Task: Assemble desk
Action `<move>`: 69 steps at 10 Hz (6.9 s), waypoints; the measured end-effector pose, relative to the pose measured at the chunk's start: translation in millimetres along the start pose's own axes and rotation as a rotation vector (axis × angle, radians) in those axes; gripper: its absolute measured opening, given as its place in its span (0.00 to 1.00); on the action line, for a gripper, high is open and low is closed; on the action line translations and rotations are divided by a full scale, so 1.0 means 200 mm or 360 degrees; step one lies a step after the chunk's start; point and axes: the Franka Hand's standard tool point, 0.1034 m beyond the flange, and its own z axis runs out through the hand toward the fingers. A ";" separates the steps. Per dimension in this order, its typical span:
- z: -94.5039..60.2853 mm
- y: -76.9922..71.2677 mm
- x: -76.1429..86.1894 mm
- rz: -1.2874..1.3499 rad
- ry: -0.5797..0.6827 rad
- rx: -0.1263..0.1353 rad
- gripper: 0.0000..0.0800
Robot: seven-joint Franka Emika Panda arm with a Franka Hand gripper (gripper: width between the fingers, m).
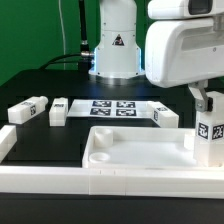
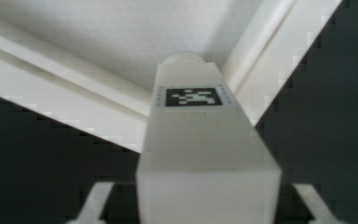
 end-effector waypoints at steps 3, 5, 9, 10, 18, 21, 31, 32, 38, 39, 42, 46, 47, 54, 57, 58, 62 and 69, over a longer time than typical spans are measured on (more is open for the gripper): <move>0.01 0.04 0.01 0.0382 0.0031 0.0012 0.36; 0.01 0.06 0.01 0.0601 0.0029 0.0012 0.36; 0.01 0.04 0.00 0.1249 0.0017 0.0010 0.36; 0.02 0.04 0.00 0.1412 0.0017 0.0010 0.36; 0.02 0.02 0.00 0.1774 0.0011 0.0010 0.60; 0.01 -0.04 0.02 0.1417 0.0023 0.0015 0.80; 0.03 -0.06 -0.01 0.0189 0.0011 -0.0046 0.81; 0.03 -0.06 -0.01 0.0072 0.0009 -0.0047 0.81; 0.03 -0.01 -0.01 -0.0473 -0.0005 -0.0066 0.68; 0.03 -0.01 -0.01 -0.0473 -0.0005 -0.0066 0.50; 0.03 -0.01 -0.01 -0.0435 -0.0004 -0.0065 0.36; 0.03 -0.01 -0.01 -0.0049 0.0005 -0.0062 0.36; 0.03 -0.01 -0.01 0.0095 0.0007 -0.0062 0.36; 0.04 0.00 -0.03 0.1119 0.0026 -0.0062 0.37; 0.03 0.06 -0.05 0.1406 0.0027 -0.0107 0.38; 0.03 0.08 -0.06 0.1484 0.0028 -0.0122 0.38; 0.03 0.10 -0.07 0.1525 0.0027 -0.0132 0.67; -0.16 -0.01 -0.10 0.1213 0.0019 -0.0104 0.81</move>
Offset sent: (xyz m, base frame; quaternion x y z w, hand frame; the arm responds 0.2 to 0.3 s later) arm -0.0029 -0.0074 -0.0129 0.0097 -0.0047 0.1946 0.9808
